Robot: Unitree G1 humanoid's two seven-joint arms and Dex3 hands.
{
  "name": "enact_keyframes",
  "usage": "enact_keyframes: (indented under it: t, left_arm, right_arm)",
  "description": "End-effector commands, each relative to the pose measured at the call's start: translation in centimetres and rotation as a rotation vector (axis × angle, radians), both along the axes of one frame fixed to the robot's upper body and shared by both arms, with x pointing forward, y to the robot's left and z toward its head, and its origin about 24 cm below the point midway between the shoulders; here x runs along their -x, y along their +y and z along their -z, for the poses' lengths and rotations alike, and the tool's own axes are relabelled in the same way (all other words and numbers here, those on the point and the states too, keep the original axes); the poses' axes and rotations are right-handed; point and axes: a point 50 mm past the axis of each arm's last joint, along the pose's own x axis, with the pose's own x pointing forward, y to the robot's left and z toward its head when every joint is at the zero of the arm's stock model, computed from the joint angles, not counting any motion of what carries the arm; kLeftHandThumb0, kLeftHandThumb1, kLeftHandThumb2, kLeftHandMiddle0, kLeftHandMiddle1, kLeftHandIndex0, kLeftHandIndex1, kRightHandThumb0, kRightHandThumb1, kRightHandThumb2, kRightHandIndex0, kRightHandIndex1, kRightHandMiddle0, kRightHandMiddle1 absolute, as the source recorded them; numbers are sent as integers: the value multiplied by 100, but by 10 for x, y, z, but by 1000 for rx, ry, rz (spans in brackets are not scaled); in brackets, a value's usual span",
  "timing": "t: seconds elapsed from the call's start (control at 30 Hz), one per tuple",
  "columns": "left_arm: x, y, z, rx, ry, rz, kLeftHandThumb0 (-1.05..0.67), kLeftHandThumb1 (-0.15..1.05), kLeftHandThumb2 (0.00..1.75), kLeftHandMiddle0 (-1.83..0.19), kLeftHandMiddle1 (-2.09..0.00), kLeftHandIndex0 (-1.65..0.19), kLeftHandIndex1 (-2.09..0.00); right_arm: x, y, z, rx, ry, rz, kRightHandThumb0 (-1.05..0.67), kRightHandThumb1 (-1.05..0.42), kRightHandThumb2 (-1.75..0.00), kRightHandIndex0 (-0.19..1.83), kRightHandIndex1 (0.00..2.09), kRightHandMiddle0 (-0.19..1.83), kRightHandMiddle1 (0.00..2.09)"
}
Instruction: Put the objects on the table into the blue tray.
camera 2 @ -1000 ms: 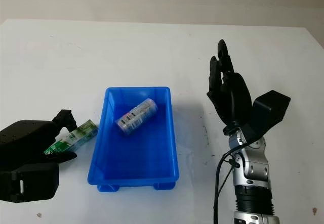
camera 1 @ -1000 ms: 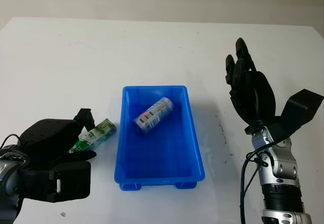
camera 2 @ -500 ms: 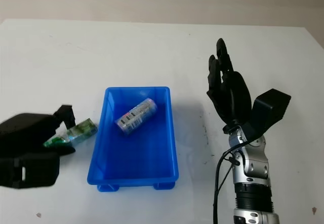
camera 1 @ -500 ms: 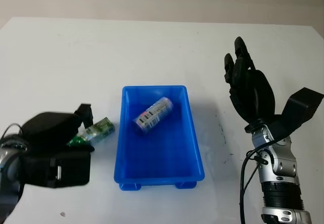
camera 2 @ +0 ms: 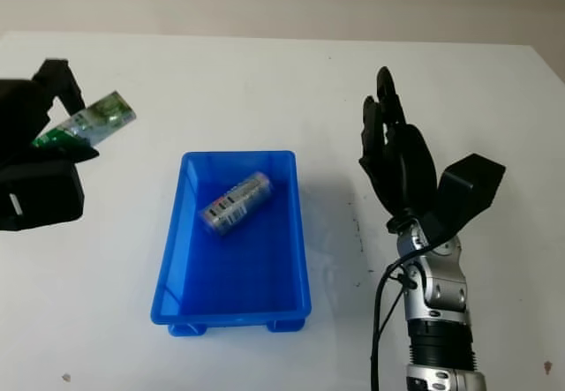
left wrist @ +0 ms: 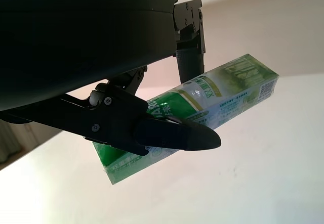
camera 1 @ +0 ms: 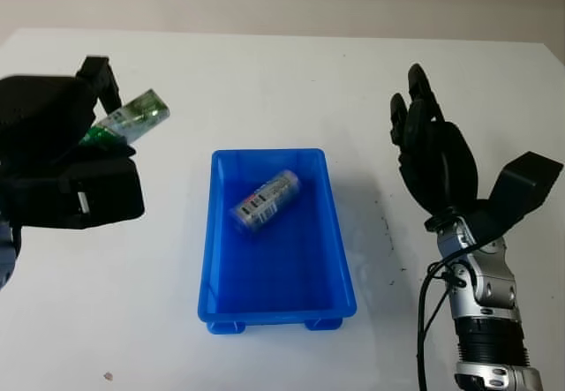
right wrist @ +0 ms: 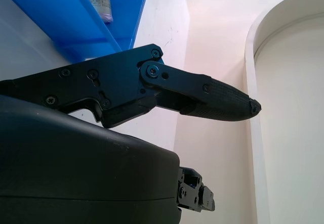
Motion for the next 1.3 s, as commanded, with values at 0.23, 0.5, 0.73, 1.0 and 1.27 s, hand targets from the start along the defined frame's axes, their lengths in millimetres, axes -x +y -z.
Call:
enact_keyframes:
  t: [0.23,0.5,0.73,1.0,1.27]
  left_arm:
    - [-2,-42,-22,-4,-46,178,-44,105,23,-76,-209,-36,-209]
    - [0,-76,-11,27,111,367,-44,105,27,-72,-209,-31,-202]
    - [4,-97,-1,15,198,501,-48,105,29,-84,-209,-42,-209]
    - [9,-111,16,45,329,555,-49,105,31,-92,-209,-24,-192]
    - [16,-119,26,37,410,622,-48,105,33,-114,-209,-39,-209]
  right_arm:
    - [1,2,-2,-8,-8,-12,-72,-105,-68,-19,0,-19,0]
    - [3,1,-1,3,-9,-5,-72,-105,-68,-19,0,-19,0]
    - [3,2,-1,-10,-5,-3,-72,-105,-66,-19,0,-19,0]
    - [4,1,-2,-7,-9,-1,-72,-105,-66,-19,0,-19,0]
    - [4,2,-3,-5,-8,0,-72,-105,-66,-19,0,-19,0]
